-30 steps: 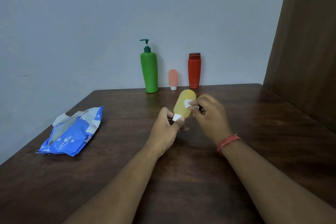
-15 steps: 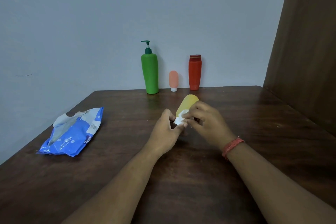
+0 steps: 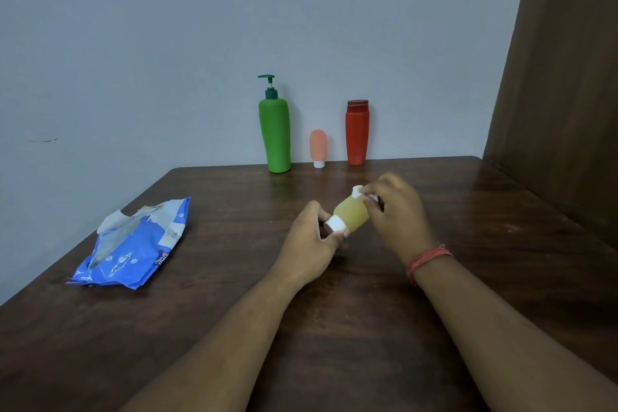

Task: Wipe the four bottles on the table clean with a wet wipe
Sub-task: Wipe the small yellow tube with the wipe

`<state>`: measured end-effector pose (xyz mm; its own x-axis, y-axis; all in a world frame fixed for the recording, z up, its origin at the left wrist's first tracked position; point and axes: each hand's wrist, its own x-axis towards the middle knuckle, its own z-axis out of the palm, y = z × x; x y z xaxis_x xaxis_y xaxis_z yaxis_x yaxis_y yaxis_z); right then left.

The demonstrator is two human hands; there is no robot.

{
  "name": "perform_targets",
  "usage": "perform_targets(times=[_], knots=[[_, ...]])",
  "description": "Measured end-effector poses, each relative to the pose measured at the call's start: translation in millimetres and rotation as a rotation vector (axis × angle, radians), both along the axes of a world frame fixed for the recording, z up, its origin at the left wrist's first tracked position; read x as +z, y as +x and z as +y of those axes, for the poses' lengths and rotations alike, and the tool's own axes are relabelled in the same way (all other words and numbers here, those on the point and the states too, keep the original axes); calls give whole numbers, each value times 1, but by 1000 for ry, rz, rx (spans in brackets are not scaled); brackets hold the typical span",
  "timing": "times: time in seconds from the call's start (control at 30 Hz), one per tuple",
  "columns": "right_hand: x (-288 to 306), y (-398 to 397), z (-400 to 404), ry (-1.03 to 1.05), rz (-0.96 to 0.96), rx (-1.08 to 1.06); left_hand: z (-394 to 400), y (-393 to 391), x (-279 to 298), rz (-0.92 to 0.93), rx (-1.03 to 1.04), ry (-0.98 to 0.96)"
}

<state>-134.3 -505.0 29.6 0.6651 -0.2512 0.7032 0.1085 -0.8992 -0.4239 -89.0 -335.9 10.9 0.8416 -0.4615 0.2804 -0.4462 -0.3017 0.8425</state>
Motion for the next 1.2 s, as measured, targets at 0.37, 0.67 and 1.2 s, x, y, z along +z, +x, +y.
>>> perform_targets(times=[0.37, 0.67, 1.2], knots=[[1, -4, 7, -37, 87, 53, 0, 5, -2, -302, 60, 103], [3, -2, 4, -17, 240, 67, 2, 9, -1, -511, 42, 135], [1, -8, 19, -36, 165, 235, 9, 14, 2, -635, 66, 175]])
